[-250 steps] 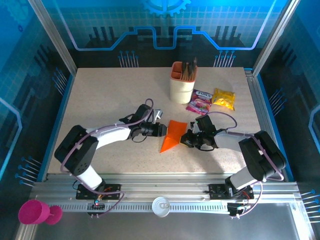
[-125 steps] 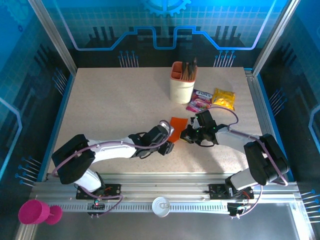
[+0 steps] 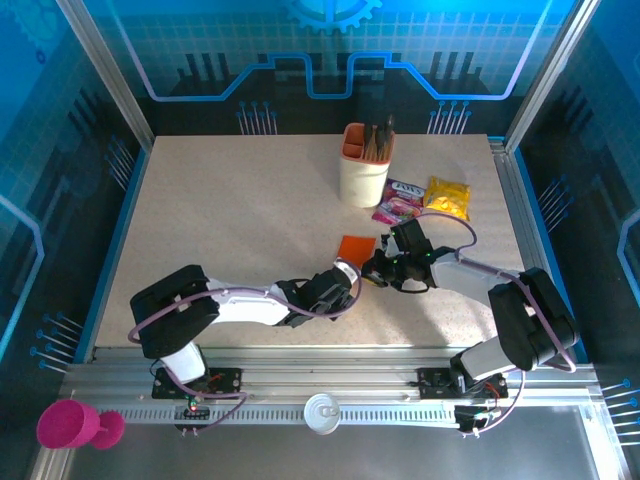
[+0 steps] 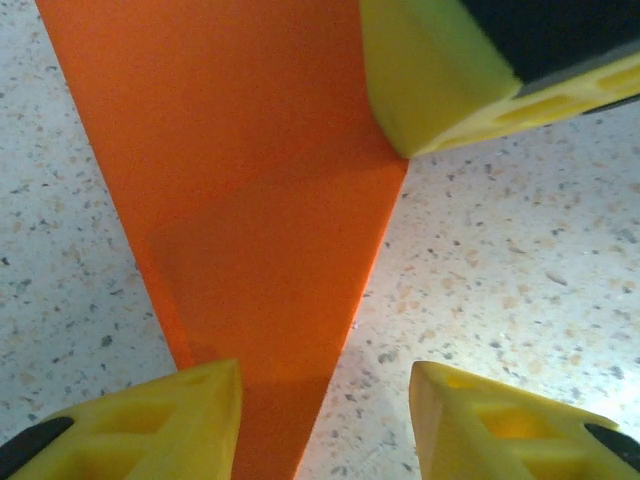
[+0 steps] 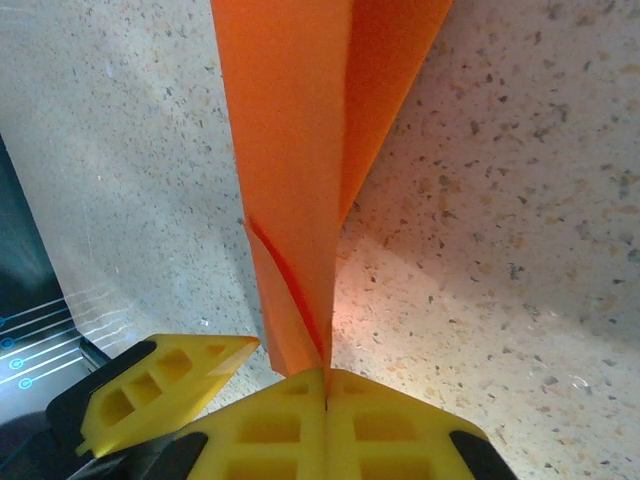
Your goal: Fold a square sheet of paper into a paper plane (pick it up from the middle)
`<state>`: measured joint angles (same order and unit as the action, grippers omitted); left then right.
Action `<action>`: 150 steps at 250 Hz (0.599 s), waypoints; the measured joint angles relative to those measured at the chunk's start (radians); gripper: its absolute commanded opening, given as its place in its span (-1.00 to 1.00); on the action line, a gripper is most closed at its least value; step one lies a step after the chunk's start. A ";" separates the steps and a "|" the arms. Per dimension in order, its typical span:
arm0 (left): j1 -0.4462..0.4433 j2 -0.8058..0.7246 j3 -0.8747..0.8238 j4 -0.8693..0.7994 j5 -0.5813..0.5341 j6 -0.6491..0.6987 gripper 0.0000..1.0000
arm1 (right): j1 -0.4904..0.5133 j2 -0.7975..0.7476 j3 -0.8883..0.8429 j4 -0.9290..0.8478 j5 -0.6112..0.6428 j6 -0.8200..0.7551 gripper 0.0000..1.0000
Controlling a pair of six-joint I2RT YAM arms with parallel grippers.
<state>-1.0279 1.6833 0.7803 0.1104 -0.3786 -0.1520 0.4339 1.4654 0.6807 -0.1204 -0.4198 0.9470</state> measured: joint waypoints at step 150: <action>0.000 0.025 0.000 0.036 -0.028 0.032 -0.90 | 0.004 0.000 0.001 0.000 0.000 0.000 -1.00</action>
<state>-1.0279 1.7081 0.7803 0.1467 -0.4065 -0.1200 0.4377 1.4654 0.6819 -0.1207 -0.4202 0.9470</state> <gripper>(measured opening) 0.085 0.055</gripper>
